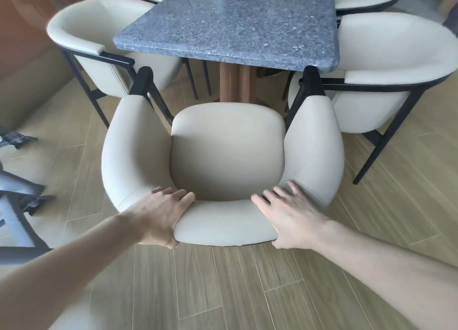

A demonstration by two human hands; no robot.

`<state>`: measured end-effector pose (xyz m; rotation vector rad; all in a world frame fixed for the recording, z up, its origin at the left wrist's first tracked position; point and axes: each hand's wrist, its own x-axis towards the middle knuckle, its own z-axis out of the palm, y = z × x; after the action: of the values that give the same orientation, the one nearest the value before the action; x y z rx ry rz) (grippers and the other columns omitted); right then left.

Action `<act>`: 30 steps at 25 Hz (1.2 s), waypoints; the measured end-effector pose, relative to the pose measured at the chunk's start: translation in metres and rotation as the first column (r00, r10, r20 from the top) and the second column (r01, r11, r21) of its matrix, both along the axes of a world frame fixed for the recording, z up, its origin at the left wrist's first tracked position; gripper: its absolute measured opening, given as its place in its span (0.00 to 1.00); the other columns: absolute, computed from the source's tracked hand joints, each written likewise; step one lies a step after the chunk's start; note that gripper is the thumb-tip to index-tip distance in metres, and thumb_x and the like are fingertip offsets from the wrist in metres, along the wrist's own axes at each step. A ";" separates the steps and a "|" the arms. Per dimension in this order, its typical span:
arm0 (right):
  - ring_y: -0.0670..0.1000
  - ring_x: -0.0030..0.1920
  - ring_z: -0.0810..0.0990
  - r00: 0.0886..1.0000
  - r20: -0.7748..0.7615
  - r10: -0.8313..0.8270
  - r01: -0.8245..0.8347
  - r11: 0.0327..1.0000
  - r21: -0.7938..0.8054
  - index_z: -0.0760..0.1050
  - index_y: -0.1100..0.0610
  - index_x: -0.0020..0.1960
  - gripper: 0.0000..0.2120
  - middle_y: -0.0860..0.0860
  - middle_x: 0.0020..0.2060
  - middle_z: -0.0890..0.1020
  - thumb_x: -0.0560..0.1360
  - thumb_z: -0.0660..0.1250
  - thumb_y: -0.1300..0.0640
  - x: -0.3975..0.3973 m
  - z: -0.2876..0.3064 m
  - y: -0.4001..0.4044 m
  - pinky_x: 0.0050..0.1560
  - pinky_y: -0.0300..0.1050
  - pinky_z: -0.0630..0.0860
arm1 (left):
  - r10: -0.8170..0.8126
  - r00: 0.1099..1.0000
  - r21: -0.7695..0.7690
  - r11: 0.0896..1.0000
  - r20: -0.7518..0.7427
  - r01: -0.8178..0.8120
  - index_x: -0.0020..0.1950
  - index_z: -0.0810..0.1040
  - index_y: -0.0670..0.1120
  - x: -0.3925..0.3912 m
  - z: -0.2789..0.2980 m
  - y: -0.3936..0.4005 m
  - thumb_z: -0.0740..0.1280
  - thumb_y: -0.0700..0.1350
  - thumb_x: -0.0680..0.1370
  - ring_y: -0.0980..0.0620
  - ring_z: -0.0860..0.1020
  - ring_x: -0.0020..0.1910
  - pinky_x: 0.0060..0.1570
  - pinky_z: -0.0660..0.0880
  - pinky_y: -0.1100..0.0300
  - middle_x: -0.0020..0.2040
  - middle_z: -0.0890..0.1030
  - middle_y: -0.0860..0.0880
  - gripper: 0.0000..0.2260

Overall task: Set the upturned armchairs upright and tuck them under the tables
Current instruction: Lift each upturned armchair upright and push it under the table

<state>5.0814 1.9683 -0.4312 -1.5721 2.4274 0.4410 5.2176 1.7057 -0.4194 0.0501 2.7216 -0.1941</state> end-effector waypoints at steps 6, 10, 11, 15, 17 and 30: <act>0.56 0.61 0.73 0.996 0.066 -0.059 0.063 0.995 -0.073 0.62 0.53 0.63 0.35 0.50 0.56 0.75 0.63 0.76 0.48 0.009 0.017 -0.054 0.62 0.60 0.68 | 0.080 0.994 0.011 0.997 0.074 -0.081 0.54 0.62 0.60 -0.009 0.020 -0.061 0.74 0.63 0.58 0.52 0.79 0.47 0.42 0.70 0.56 0.51 0.77 0.59 0.32; 0.56 0.60 0.74 0.996 0.079 -0.033 0.043 0.991 -0.124 0.63 0.53 0.61 0.34 0.50 0.56 0.75 0.62 0.77 0.48 0.009 0.015 -0.091 0.56 0.58 0.72 | 0.083 0.995 -0.034 0.996 0.056 -0.081 0.56 0.64 0.59 -0.007 0.025 -0.097 0.71 0.65 0.57 0.53 0.77 0.48 0.45 0.77 0.54 0.48 0.74 0.59 0.32; 0.56 0.60 0.74 0.996 0.091 -0.023 0.034 0.991 -0.127 0.63 0.53 0.61 0.35 0.50 0.55 0.75 0.62 0.77 0.47 0.009 0.014 -0.095 0.55 0.58 0.73 | 0.080 0.996 -0.029 0.996 0.039 -0.079 0.58 0.64 0.59 -0.001 0.023 -0.102 0.71 0.65 0.57 0.53 0.77 0.50 0.48 0.77 0.54 0.49 0.74 0.59 0.33; 0.55 0.59 0.73 0.990 0.136 0.037 -0.023 0.994 -0.104 0.62 0.52 0.64 0.39 0.50 0.55 0.73 0.60 0.74 0.39 -0.003 0.011 -0.103 0.59 0.59 0.72 | -0.048 0.999 0.002 0.999 0.017 0.048 0.74 0.58 0.60 0.004 0.012 -0.113 0.71 0.66 0.60 0.53 0.74 0.61 0.64 0.70 0.57 0.63 0.74 0.59 0.44; 0.56 0.59 0.75 0.984 0.170 0.057 -0.042 0.995 -0.087 0.60 0.52 0.66 0.42 0.50 0.55 0.74 0.60 0.72 0.36 -0.010 0.009 -0.105 0.63 0.59 0.71 | -0.093 0.995 0.016 0.996 0.040 0.092 0.76 0.52 0.63 -0.004 0.011 -0.121 0.71 0.68 0.60 0.53 0.74 0.63 0.66 0.69 0.56 0.67 0.73 0.61 0.49; 0.59 0.50 0.80 0.992 0.093 0.089 -0.072 0.982 -0.174 0.60 0.56 0.64 0.40 0.52 0.47 0.76 0.61 0.72 0.38 -0.066 0.007 -0.149 0.47 0.55 0.76 | -0.156 0.983 -0.005 0.988 0.100 0.157 0.72 0.52 0.66 -0.082 0.017 -0.176 0.71 0.69 0.59 0.54 0.75 0.56 0.55 0.75 0.53 0.59 0.76 0.63 0.46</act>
<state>5.0155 1.8189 -0.4245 -1.7214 2.3873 0.1661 5.1360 1.5298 -0.4024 0.2642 2.6170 -0.2473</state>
